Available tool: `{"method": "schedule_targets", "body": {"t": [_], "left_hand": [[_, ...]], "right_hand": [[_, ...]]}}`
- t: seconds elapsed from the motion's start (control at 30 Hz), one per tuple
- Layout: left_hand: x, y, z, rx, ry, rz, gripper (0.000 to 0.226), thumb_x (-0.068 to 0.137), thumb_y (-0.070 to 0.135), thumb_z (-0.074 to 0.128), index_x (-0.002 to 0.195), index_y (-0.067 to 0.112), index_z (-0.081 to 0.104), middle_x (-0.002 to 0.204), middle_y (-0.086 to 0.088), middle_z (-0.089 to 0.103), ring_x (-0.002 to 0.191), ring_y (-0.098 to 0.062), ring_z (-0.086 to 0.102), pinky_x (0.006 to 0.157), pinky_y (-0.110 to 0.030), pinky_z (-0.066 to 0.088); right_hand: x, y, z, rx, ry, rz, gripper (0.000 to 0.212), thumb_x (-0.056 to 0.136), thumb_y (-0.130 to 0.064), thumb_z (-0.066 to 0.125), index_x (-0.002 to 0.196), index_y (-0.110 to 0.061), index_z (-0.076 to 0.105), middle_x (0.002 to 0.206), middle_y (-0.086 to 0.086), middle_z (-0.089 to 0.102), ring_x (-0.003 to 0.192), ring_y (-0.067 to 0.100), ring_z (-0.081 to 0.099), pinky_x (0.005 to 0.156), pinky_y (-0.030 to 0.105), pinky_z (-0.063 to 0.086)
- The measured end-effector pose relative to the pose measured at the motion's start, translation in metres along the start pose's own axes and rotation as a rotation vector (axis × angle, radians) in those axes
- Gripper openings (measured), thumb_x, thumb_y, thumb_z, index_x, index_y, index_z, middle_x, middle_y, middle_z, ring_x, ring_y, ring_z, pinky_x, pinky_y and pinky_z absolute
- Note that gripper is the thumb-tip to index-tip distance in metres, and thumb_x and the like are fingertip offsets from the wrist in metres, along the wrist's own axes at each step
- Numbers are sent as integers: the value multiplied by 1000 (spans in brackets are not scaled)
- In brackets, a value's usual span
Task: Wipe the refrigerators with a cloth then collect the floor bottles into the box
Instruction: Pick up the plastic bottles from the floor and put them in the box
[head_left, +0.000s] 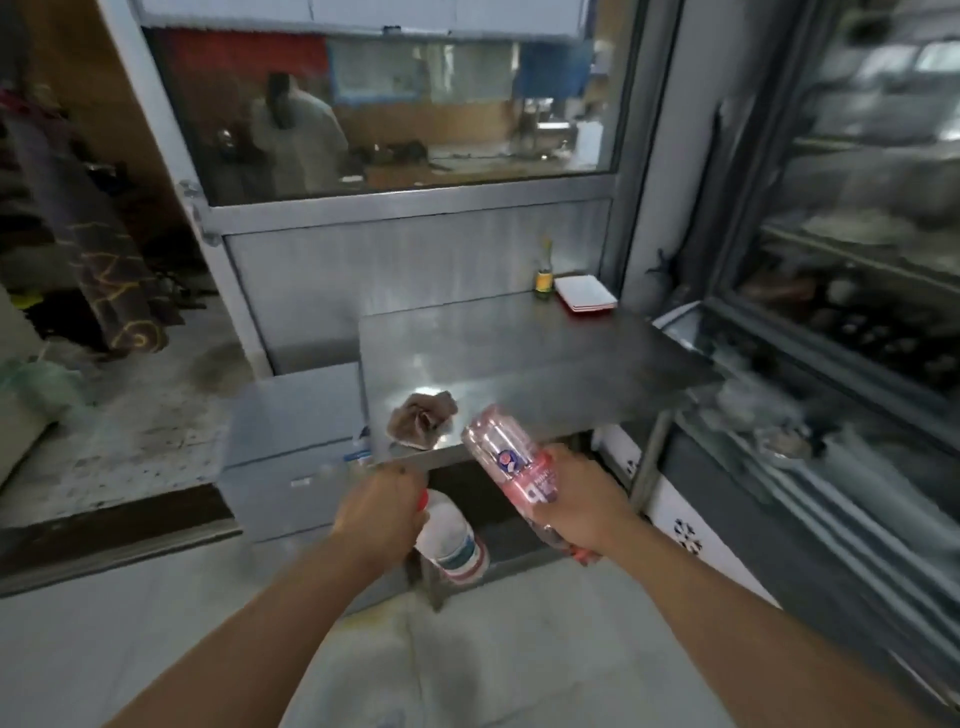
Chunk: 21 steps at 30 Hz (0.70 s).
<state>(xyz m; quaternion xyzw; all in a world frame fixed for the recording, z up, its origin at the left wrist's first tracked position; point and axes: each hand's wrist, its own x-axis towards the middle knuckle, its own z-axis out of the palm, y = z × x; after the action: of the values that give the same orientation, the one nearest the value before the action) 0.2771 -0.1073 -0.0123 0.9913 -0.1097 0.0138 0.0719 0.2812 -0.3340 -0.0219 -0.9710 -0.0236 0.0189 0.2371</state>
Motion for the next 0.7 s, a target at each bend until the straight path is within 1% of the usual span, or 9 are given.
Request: {"method": "schedule_targets", "body": {"t": [0.07,0.13,0.27,0.33,0.4,0.5,0.6,0.63,0.7], "left_hand": [[-10,13,2,-8,-3,89,14,86,21,56,98,16,51,109,-7,58,94,-25,57,76,-33,47],[-23,32,5,-27,-10,164,16,87,24,56,100,16,50,107,-5,57,92,-23,57,72,-31,45],[-48,83,12,-94,-34,299,20,85,28,59,101,20,49,101,-2,51,83,-19,54,66,-28,39],[-60,113,14,-104,-36,367,20,86,29,60,100,21,49,98,0,50,78,-14,49,65,-25,37],[-74,146,15,-120,-40,454,20,85,28,60,100,21,49,97,0,50,76,-13,47,65,-24,36],[-104,197,17,-159,-30,560,24,84,30,62,103,22,51,102,-1,52,78,-14,49,69,-25,41],[-148,253,21,-175,-43,695,24,85,31,62,104,20,51,107,-3,55,93,-23,58,80,-35,48],[-165,272,22,-172,-47,744,24,85,31,61,104,20,52,108,-4,55,96,-24,58,81,-35,49],[-203,309,25,-180,-56,824,22,85,30,60,102,18,53,105,-4,55,96,-26,58,79,-34,48]], "right_hand": [[-34,8,-3,-14,34,88,47,76,-32,70,116,-20,48,109,2,64,97,22,63,82,33,52],[-71,19,-7,-23,70,183,50,76,-31,70,119,-21,46,109,2,63,96,22,62,83,35,53],[-146,46,-14,-72,137,321,59,73,-37,72,120,-18,42,109,2,61,95,20,63,81,30,54],[-184,60,-19,-22,176,401,56,72,-39,73,115,-18,44,103,1,62,92,20,64,79,31,55],[-223,73,-26,5,193,480,50,73,-37,70,113,-19,46,100,3,64,91,23,64,77,31,54],[-291,96,-39,45,264,586,45,73,-33,69,114,-21,52,99,1,66,86,21,64,73,30,54],[-368,119,-51,61,310,673,41,75,-32,68,112,-22,55,93,-1,68,80,18,66,74,36,58],[-396,125,-54,72,325,702,41,76,-31,68,113,-22,55,92,-2,68,79,16,66,72,36,59],[-453,138,-60,94,364,775,42,76,-30,69,114,-23,53,90,-3,67,76,14,66,69,35,59]]}}
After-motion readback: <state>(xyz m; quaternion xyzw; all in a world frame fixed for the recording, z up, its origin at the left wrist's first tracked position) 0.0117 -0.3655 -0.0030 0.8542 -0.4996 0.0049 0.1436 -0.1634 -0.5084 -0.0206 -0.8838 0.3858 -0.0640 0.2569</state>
